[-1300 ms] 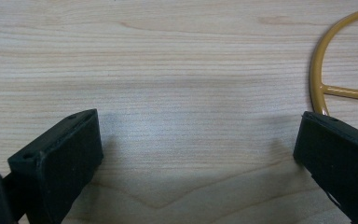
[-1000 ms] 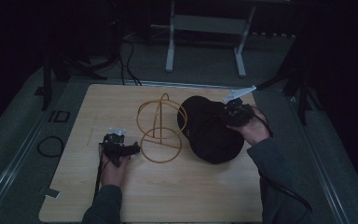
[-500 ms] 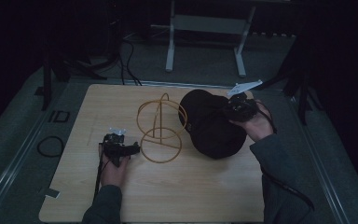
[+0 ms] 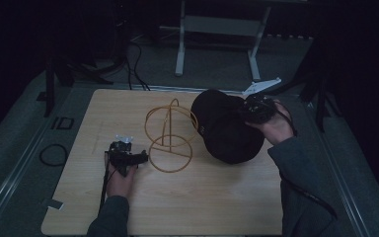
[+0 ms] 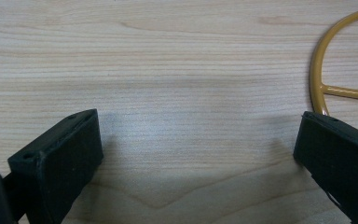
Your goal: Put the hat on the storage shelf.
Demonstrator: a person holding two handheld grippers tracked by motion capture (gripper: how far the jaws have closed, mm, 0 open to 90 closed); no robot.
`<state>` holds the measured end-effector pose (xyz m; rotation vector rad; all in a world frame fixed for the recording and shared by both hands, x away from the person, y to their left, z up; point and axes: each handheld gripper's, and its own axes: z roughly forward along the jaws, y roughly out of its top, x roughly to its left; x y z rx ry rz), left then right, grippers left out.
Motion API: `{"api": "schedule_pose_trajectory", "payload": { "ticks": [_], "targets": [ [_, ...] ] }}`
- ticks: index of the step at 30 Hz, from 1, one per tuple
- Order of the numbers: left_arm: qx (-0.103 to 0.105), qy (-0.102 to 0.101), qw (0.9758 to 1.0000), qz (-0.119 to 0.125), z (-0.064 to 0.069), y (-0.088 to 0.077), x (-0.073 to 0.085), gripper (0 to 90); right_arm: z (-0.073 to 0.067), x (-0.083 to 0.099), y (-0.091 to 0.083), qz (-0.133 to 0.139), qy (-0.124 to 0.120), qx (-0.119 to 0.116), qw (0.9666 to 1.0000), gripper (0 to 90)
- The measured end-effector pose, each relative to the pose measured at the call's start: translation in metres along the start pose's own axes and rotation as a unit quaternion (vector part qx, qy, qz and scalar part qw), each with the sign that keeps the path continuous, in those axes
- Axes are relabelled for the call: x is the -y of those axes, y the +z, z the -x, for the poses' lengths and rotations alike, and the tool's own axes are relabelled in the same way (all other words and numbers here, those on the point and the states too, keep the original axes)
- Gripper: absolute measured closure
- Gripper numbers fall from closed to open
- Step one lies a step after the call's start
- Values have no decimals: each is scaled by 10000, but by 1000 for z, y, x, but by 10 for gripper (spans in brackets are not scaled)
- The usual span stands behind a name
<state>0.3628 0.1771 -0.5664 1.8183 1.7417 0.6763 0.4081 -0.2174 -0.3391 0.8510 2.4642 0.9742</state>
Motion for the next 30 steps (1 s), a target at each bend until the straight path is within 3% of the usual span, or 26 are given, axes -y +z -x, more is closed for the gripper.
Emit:
{"api": "schedule_pose_trajectory", "payload": {
  "ticks": [30],
  "targets": [
    [-3,-5,10000,5,0,0,0,7,13,-27,-28,-247,-383,192,9988,859]
  ]
}}
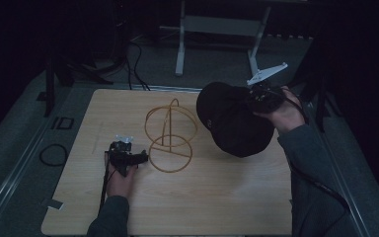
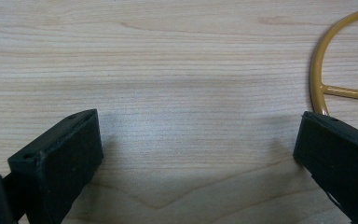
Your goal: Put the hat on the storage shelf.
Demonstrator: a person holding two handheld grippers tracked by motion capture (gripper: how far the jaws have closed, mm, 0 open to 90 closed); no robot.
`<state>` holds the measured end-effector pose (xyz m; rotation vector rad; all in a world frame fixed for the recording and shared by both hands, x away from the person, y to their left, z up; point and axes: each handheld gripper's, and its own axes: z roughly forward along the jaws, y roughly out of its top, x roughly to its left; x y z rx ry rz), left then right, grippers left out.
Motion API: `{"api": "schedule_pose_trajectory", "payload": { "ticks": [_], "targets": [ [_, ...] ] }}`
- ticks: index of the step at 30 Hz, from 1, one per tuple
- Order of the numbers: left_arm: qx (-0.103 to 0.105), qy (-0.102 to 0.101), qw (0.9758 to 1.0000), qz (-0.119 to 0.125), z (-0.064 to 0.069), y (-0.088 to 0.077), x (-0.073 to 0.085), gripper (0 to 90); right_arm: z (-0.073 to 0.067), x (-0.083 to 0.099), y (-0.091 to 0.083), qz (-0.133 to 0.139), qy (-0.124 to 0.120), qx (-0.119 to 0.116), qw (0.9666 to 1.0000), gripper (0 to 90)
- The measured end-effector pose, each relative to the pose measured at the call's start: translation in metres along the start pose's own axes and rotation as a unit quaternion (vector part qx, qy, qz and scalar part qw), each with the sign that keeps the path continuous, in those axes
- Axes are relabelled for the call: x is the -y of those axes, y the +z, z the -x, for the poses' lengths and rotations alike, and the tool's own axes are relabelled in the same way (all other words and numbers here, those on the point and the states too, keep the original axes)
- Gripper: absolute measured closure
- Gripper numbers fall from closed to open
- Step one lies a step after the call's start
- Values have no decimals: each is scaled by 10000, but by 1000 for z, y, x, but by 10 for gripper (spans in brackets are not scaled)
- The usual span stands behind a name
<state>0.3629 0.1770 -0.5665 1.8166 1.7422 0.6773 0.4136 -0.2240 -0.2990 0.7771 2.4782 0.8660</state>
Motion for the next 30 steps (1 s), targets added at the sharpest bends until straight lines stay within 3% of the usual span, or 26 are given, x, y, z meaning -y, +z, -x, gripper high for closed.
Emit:
{"api": "schedule_pose_trajectory", "payload": {
  "ticks": [30],
  "targets": [
    [2,1,10000,-4,0,0,0,7,2,-18,-17,68,-288,-79,9995,858]
  ]
}}
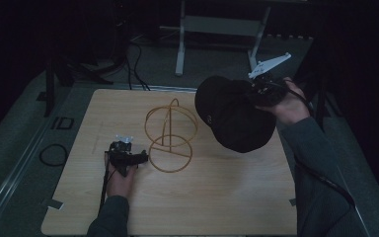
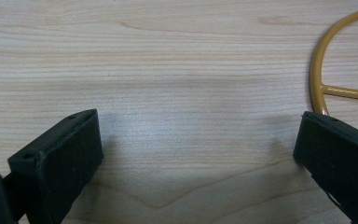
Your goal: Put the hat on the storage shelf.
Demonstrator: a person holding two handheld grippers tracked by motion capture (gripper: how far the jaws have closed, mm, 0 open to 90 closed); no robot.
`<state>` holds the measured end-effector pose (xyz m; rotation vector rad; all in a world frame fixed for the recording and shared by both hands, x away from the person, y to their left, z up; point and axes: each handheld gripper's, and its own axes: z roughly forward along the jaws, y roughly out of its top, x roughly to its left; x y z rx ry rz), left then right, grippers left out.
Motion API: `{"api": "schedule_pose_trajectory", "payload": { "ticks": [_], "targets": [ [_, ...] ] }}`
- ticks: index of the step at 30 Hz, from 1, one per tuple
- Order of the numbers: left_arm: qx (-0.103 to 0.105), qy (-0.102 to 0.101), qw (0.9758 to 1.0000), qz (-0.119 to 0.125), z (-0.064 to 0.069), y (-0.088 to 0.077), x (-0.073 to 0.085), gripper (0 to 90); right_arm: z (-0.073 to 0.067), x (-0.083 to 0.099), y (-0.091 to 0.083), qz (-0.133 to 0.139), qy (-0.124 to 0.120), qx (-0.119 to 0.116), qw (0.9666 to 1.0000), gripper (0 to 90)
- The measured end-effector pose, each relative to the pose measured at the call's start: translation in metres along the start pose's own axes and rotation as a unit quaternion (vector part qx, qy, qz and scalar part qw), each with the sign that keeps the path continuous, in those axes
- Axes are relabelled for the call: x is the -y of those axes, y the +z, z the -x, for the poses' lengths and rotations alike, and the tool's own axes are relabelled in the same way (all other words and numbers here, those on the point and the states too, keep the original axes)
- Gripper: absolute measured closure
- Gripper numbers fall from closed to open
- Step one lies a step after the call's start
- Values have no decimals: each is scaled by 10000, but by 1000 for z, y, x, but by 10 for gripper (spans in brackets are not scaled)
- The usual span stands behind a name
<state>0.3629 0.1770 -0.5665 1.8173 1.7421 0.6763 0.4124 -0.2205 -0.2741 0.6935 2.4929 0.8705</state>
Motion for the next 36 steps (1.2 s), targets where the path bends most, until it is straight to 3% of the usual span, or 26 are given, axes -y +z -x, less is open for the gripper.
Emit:
{"api": "schedule_pose_trajectory", "payload": {
  "ticks": [36],
  "targets": [
    [-2,1,10000,2,0,0,0,7,-10,-24,-8,258,-220,-216,9992,858]
  ]
}}
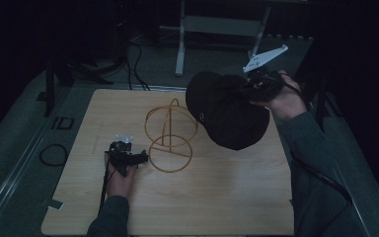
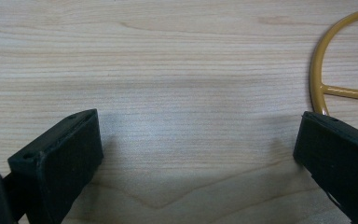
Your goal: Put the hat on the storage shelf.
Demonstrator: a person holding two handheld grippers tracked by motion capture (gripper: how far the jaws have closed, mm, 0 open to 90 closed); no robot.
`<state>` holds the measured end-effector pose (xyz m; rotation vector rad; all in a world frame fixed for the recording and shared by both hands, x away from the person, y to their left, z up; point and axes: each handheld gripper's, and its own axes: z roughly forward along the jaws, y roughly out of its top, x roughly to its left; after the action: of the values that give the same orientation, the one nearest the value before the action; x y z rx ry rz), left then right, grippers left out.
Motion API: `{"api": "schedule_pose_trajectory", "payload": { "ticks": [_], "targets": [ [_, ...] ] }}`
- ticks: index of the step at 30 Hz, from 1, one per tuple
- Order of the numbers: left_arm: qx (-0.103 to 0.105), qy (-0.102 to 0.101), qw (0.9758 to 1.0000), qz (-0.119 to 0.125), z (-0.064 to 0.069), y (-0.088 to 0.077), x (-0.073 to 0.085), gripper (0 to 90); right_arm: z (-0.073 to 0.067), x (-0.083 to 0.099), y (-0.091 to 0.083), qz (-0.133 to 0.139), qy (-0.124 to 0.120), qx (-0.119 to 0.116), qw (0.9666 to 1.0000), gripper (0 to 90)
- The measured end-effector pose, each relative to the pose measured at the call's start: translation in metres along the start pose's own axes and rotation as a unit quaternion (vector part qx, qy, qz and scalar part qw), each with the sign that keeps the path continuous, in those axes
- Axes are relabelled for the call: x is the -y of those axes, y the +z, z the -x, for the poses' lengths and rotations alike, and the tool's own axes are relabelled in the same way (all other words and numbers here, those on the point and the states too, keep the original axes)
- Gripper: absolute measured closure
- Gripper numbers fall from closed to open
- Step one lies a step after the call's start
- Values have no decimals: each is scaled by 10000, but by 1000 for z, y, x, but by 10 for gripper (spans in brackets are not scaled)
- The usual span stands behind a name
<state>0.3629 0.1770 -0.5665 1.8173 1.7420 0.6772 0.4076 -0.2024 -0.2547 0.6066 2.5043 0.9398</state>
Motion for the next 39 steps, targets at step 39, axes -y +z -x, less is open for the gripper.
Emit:
{"api": "schedule_pose_trajectory", "payload": {
  "ticks": [39],
  "targets": [
    [0,0,10000,-2,0,0,0,7,-23,-40,10,408,-255,-313,9984,858]
  ]
}}
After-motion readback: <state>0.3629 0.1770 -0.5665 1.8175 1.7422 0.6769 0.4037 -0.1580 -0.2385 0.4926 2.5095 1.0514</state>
